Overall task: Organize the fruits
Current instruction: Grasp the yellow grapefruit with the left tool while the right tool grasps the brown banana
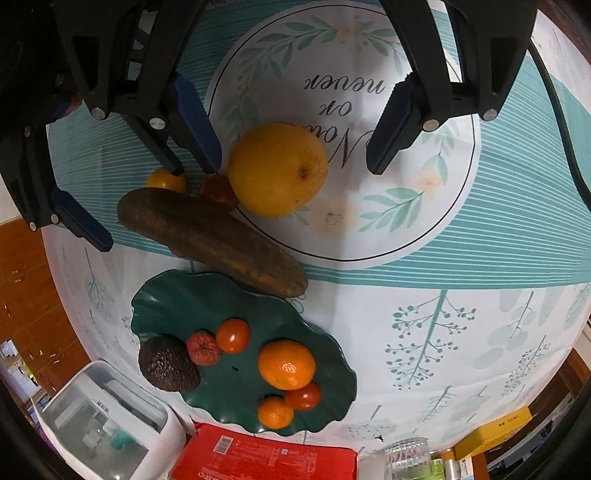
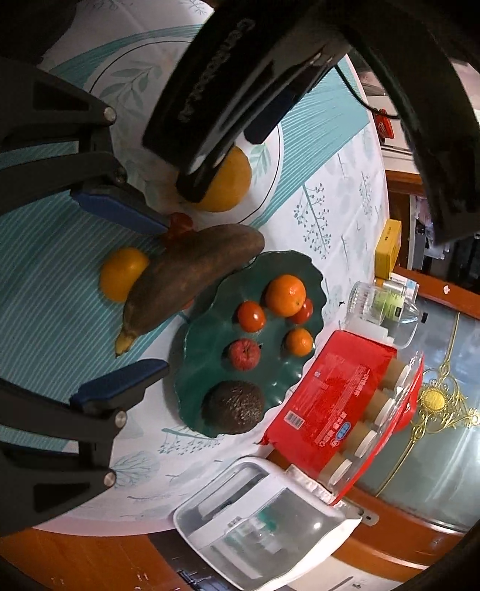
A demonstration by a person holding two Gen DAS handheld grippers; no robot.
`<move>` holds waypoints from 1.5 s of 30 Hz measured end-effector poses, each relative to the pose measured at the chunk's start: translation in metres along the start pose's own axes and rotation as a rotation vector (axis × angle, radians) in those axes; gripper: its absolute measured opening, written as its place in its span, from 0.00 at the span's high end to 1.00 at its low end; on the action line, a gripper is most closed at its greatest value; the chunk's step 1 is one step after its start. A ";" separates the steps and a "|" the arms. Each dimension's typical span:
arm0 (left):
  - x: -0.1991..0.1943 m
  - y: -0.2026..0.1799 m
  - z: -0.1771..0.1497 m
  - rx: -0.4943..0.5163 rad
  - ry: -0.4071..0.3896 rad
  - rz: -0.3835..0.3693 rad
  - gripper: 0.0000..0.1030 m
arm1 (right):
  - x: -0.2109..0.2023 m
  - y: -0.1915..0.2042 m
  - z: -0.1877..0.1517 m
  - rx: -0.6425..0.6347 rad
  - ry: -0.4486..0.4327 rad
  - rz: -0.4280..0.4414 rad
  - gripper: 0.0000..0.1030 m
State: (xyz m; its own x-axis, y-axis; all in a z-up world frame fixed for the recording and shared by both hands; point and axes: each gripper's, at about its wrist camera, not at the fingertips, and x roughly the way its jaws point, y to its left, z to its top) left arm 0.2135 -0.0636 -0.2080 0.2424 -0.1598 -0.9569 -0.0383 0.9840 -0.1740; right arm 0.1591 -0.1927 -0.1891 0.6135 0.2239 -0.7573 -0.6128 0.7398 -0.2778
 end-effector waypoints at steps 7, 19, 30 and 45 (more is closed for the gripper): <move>0.010 -0.005 0.004 0.009 0.024 0.000 0.23 | 0.009 0.005 0.004 -0.036 -0.009 0.016 0.40; 0.017 -0.003 0.005 -0.005 0.024 0.002 0.35 | 0.016 0.006 0.005 -0.071 -0.018 0.043 0.51; 0.016 -0.002 0.008 -0.012 0.019 -0.043 0.48 | 0.014 0.001 0.010 -0.023 0.010 0.087 0.54; -0.005 0.016 0.005 -0.065 -0.025 -0.037 0.49 | -0.010 -0.019 0.025 0.208 0.014 0.221 0.64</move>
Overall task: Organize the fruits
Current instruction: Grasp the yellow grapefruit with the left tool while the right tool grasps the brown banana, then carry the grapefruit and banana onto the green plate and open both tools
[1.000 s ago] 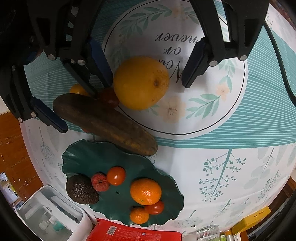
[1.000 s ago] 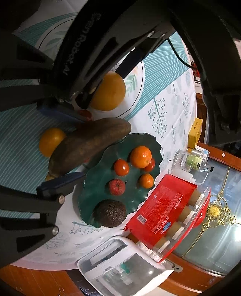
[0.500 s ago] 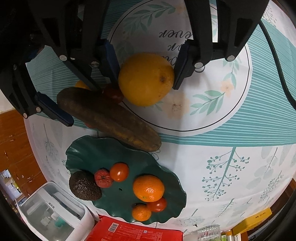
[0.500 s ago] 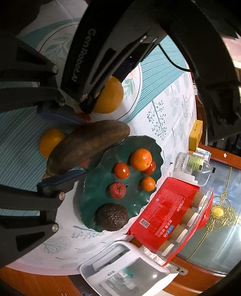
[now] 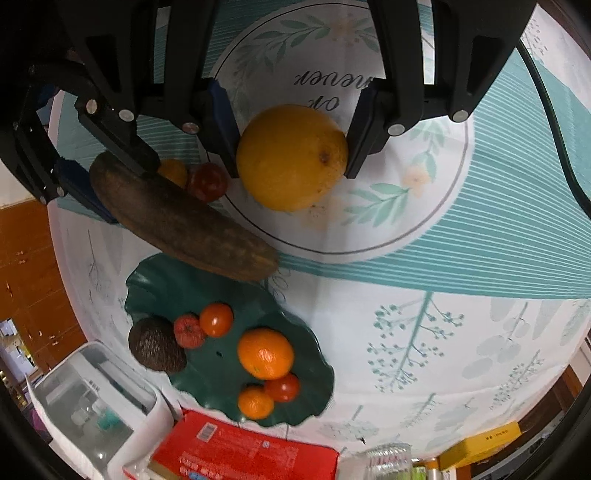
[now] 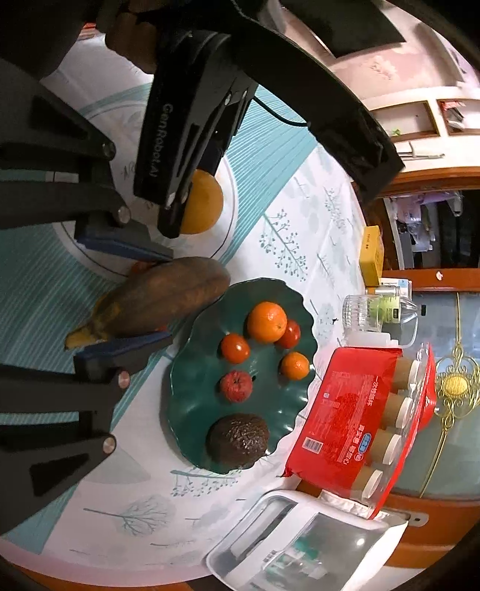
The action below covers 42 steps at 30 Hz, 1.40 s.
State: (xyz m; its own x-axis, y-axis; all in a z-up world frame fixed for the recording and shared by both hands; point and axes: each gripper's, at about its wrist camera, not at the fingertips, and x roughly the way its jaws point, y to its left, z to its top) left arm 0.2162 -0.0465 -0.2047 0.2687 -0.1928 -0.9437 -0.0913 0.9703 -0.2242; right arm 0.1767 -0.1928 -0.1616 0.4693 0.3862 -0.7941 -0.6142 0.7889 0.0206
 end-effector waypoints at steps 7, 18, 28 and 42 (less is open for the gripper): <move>-0.024 0.009 0.005 -0.016 -0.055 0.013 0.49 | -0.016 -0.003 0.014 0.056 -0.030 0.011 0.67; -0.065 0.030 0.014 -0.012 -0.136 0.028 0.49 | -0.035 -0.005 0.035 0.066 -0.052 -0.014 0.69; -0.090 0.028 0.038 0.038 -0.193 0.017 0.49 | -0.063 -0.014 0.057 0.094 -0.112 -0.032 0.69; -0.085 0.000 0.104 0.135 -0.237 -0.054 0.49 | -0.035 -0.060 0.084 0.181 -0.073 -0.053 0.69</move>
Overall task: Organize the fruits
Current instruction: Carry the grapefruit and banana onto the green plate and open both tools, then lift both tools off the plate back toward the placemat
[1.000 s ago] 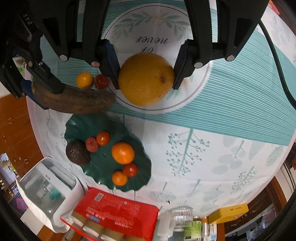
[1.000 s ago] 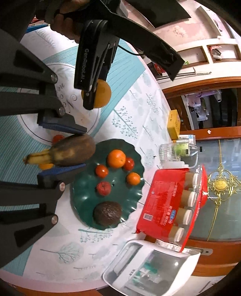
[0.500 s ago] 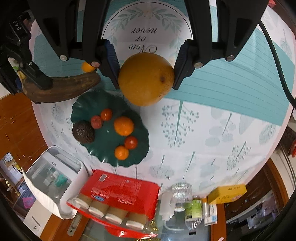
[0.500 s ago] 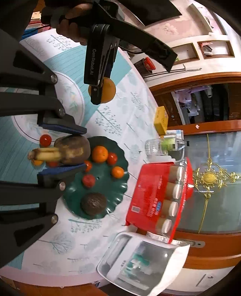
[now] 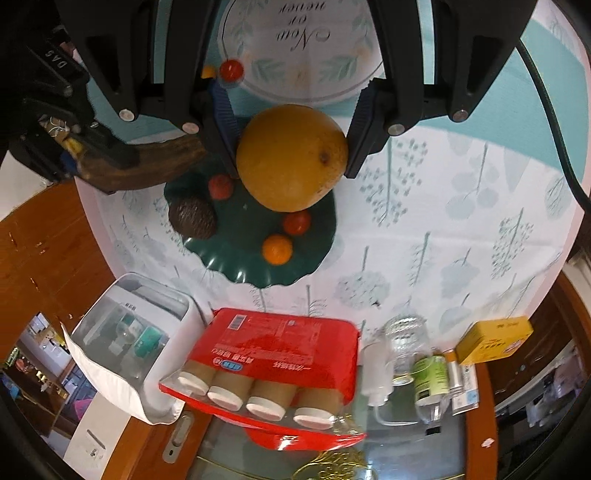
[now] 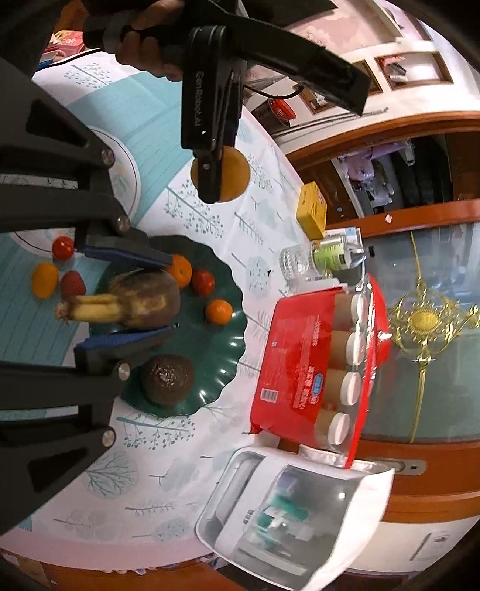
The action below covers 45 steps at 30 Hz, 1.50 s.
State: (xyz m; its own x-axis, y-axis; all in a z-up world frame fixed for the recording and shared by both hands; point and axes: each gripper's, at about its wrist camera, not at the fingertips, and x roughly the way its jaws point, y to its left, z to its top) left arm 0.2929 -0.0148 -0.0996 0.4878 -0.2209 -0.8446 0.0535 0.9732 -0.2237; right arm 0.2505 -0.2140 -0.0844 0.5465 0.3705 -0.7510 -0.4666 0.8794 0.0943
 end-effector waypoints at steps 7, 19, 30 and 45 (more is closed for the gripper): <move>0.039 -0.007 0.017 0.020 0.039 -0.041 0.49 | 0.034 -0.017 0.006 0.038 0.046 0.026 0.69; 0.096 -0.003 0.019 -0.012 0.099 -0.104 0.49 | 0.074 -0.052 0.018 0.132 0.034 0.085 0.68; 0.099 -0.011 0.018 0.007 0.069 -0.164 0.44 | 0.107 -0.067 0.010 0.196 0.076 0.058 0.60; 0.071 -0.011 0.014 0.007 0.045 -0.137 0.32 | 0.080 -0.085 -0.002 0.329 0.056 -0.043 0.35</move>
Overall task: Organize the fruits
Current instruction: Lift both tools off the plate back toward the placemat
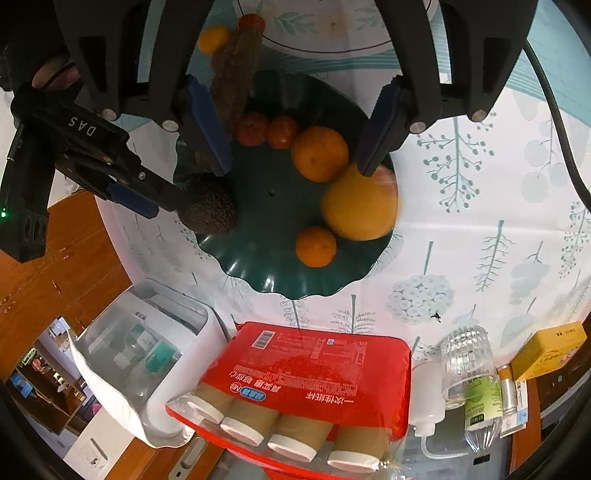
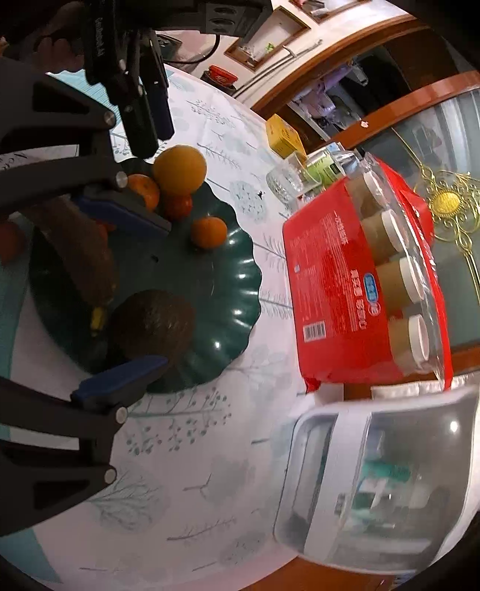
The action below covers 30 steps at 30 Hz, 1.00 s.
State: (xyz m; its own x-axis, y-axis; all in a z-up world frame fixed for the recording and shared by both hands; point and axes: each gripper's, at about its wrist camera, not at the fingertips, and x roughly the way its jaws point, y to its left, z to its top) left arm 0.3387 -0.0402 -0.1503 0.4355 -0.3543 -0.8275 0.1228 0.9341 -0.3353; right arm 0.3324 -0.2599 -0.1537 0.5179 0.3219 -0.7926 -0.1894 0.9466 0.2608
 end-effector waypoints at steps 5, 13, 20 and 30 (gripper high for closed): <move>-0.018 -0.007 -0.008 0.010 -0.015 0.009 0.31 | -0.018 0.000 -0.008 0.008 -0.014 -0.016 0.35; -0.047 -0.019 -0.033 0.029 -0.022 0.024 0.31 | -0.050 0.012 -0.032 -0.015 -0.024 -0.046 0.34; -0.057 -0.027 -0.063 0.050 0.003 0.030 0.31 | -0.074 0.022 -0.066 -0.041 -0.040 -0.076 0.34; -0.051 -0.030 -0.106 0.064 0.060 0.026 0.31 | -0.092 0.048 -0.122 -0.172 -0.072 -0.115 0.34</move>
State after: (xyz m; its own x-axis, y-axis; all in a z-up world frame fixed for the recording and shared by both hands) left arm 0.2180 -0.0543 -0.1456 0.3858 -0.3298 -0.8616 0.1697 0.9434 -0.2850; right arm 0.1736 -0.2459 -0.1353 0.6016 0.2178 -0.7685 -0.2615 0.9628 0.0681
